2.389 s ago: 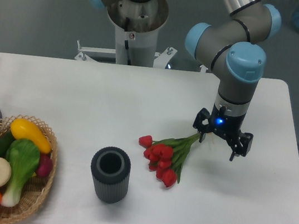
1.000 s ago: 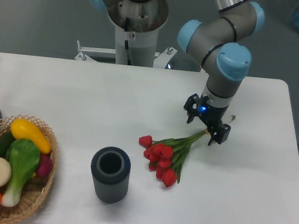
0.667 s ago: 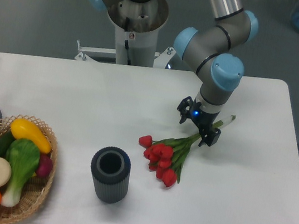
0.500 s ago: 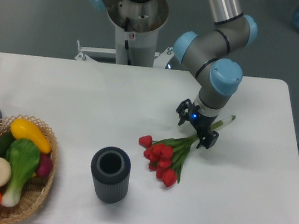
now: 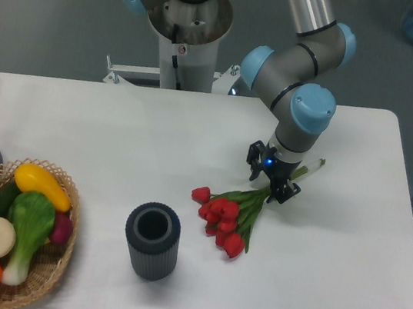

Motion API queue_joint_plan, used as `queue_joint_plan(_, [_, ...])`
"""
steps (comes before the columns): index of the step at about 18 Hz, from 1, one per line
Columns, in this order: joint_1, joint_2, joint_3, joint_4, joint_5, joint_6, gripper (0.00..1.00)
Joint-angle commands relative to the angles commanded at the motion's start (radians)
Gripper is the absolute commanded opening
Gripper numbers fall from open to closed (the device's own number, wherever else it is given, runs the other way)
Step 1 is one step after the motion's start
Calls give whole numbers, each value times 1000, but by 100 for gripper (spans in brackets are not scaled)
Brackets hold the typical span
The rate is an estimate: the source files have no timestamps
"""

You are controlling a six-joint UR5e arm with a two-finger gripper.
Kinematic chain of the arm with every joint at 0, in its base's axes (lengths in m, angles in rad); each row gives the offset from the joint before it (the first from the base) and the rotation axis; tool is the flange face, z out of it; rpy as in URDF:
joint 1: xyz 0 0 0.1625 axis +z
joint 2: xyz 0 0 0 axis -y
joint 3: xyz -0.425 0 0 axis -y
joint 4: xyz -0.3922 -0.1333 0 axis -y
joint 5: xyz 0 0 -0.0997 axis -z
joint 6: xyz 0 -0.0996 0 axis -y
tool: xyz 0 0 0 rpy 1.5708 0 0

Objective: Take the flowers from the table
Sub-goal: 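Lift the red tulip bunch up off the table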

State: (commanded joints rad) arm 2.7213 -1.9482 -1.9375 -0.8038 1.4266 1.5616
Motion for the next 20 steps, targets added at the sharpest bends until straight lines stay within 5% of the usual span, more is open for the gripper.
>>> queue_joint_plan(3, [2, 2, 3, 0, -2, -5, 0])
queue_joint_plan(11, [23, 21, 35, -5, -78, -6, 0])
queue_joint_plan(17, [67, 95, 80, -6, -357, -53, 0])
queue_joint_plan(20, [69, 100, 153, -6, -477, -164, 0])
